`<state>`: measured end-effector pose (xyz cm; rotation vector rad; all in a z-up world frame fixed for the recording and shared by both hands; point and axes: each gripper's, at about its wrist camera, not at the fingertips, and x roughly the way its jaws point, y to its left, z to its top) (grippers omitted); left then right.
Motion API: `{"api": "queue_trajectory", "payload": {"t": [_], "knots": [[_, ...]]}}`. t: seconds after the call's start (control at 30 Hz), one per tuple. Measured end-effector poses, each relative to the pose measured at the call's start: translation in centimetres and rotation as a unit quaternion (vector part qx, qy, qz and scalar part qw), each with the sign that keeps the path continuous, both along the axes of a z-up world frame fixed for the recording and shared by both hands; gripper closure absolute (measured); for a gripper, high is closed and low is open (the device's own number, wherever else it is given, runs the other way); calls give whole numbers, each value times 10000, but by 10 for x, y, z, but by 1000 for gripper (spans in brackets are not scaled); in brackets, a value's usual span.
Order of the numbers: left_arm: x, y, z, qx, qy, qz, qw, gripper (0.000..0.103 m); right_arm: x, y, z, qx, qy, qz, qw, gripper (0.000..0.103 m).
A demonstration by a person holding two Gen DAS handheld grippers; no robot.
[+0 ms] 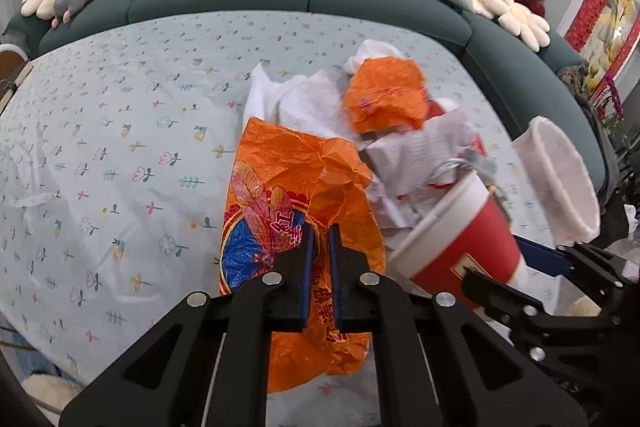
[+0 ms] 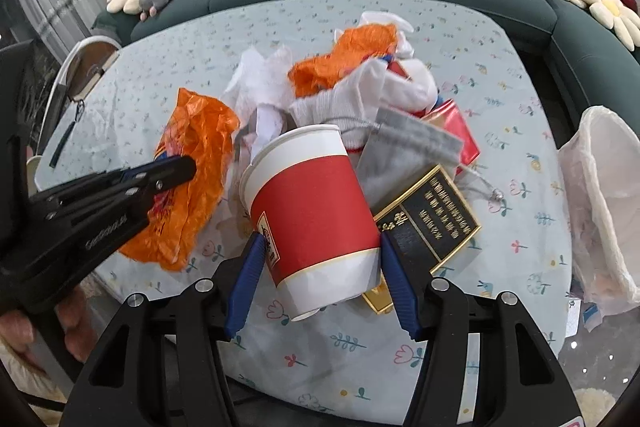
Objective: Collect trash
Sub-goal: 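Carry the orange bag and red cup to the wastebasket and release both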
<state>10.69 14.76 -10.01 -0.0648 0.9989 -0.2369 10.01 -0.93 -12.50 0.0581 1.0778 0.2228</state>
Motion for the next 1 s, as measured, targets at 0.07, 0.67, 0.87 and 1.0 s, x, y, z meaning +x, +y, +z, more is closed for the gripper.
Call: {"api": "queue_trajectory", "payload": {"t": [0.07,0.67,0.87,1.0], "knots": [[-4,-6,7,-59,-31,-22,10000,96,-3,-4,6,31,-70,-36,10000,46],[-26,-108,73,-318,-528,-750,9953,96,-40,-111,61,194,-863,-1114,9898,47],[-24,-164,86,-360,-623,-1178,9904,96,-50,-165,71,210,-1074,-1500,9826,47],[-20,-208,87,-389,-574,-1522,9859,96,-58,-202,73,199,-1170,-1830,9759,46]]}}
